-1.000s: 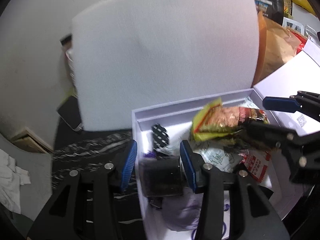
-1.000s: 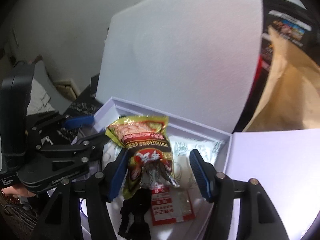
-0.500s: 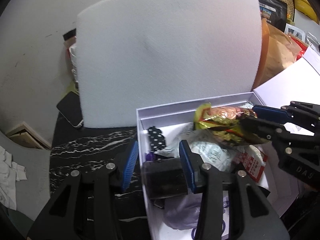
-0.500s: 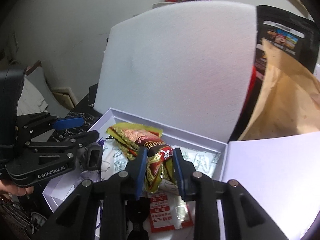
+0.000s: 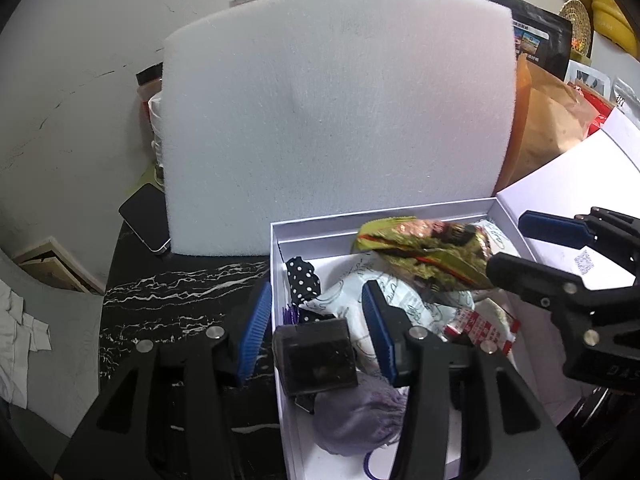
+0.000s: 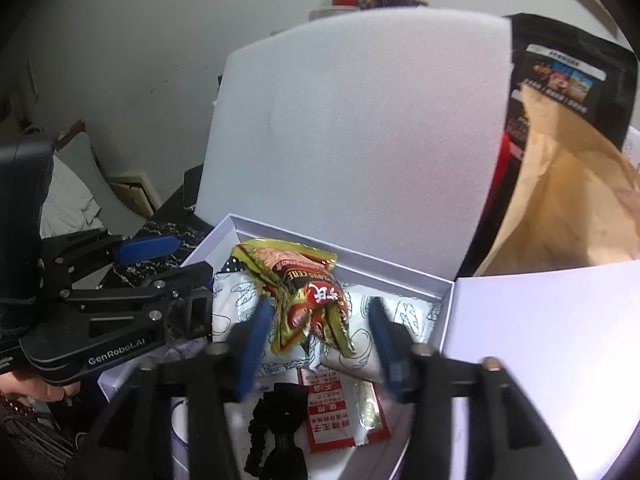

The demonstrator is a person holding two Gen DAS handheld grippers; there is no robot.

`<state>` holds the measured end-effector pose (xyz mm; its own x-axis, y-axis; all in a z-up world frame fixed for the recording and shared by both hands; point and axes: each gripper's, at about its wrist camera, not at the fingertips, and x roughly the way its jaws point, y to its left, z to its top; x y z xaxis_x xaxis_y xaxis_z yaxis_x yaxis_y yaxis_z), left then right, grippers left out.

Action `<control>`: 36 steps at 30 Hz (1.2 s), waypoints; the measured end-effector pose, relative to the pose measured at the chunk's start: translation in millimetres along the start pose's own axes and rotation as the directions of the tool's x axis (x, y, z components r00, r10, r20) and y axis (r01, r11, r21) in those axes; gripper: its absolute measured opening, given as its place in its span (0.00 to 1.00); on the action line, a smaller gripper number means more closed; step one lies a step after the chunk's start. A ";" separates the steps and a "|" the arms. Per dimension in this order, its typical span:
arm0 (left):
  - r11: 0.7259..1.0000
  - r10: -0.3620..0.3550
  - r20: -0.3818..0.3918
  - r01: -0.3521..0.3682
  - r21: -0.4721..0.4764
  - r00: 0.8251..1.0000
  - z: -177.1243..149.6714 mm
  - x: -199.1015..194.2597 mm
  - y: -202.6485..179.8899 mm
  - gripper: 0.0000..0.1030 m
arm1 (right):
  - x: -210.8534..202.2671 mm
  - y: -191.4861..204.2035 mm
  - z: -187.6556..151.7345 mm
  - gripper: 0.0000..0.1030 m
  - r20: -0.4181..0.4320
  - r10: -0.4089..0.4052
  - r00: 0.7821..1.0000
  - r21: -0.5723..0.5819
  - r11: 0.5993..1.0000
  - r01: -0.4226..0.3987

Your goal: Organize objects

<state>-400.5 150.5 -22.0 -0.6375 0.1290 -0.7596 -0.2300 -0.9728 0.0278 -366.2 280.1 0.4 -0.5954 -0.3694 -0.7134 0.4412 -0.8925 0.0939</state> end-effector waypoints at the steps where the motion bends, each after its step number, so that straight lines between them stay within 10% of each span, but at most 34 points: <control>1: 1.000 0.003 0.000 -0.003 -0.002 1.000 -0.2 -1.6 -0.8 0.46 | -1.9 0.3 -0.5 0.54 0.001 0.000 1.000 0.001 1.000 0.000; 12: 0.999 0.027 0.051 -0.025 -0.033 0.998 -3.7 -57.5 -2.1 0.72 | -51.7 11.3 1.6 0.68 0.054 -0.077 0.996 -0.028 0.997 0.078; 36: 0.993 0.108 0.128 -0.102 -0.052 0.986 -48.8 -211.8 -22.5 0.83 | -185.6 50.9 -28.1 0.74 0.168 -0.105 0.980 -0.026 0.993 0.111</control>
<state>-224.5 135.7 106.6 -0.7477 0.0469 -0.6624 -0.1252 -0.9896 0.0713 -214.3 310.6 118.0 -0.7426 -0.3116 -0.5928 0.3897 -0.9209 -0.0041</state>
